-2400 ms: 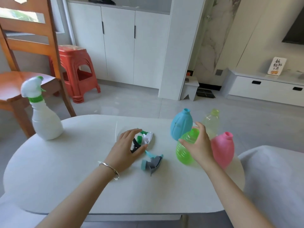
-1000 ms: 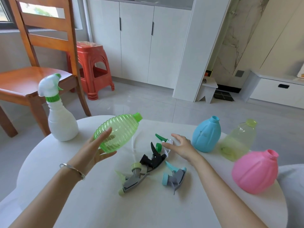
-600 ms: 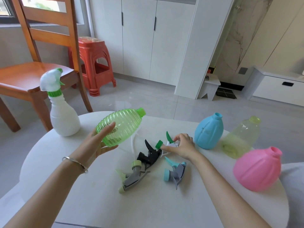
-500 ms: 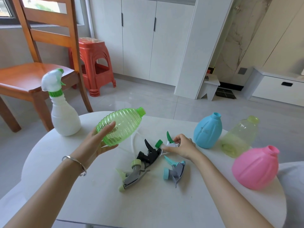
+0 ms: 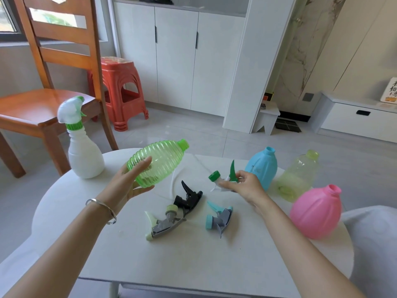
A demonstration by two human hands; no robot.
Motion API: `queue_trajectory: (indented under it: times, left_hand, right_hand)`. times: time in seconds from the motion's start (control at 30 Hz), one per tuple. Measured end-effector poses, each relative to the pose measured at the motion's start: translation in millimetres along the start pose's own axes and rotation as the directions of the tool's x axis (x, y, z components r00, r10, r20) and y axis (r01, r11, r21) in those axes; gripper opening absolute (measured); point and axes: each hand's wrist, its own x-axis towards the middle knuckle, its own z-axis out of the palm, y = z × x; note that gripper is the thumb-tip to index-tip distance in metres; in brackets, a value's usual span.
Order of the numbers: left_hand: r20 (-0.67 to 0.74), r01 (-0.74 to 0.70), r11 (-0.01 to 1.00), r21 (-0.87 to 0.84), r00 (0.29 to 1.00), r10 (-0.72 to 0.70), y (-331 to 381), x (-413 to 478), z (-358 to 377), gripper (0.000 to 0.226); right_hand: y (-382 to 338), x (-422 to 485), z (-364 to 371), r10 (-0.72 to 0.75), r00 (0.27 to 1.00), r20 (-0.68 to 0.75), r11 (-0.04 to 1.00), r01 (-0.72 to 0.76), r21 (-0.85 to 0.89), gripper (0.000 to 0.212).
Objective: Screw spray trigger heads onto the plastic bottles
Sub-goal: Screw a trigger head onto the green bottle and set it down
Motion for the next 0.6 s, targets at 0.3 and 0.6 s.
queue_trajectory:
  times: [0.3,0.6]
  left_hand:
    - [-0.058,0.04,0.999,-0.018,0.997,-0.041,-7,-6,13,0.085]
    - [-0.044,0.07,0.996,-0.063,0.996,-0.073,-16,-3,15,0.058]
  right_hand:
    - [-16,-29,-40,-0.017,0.996,-0.092,0.935,0.048,0.351,0.024]
    - [-25,-50,-62,-0.11,0.988,-0.106,0.884,0.146,0.445,0.014]
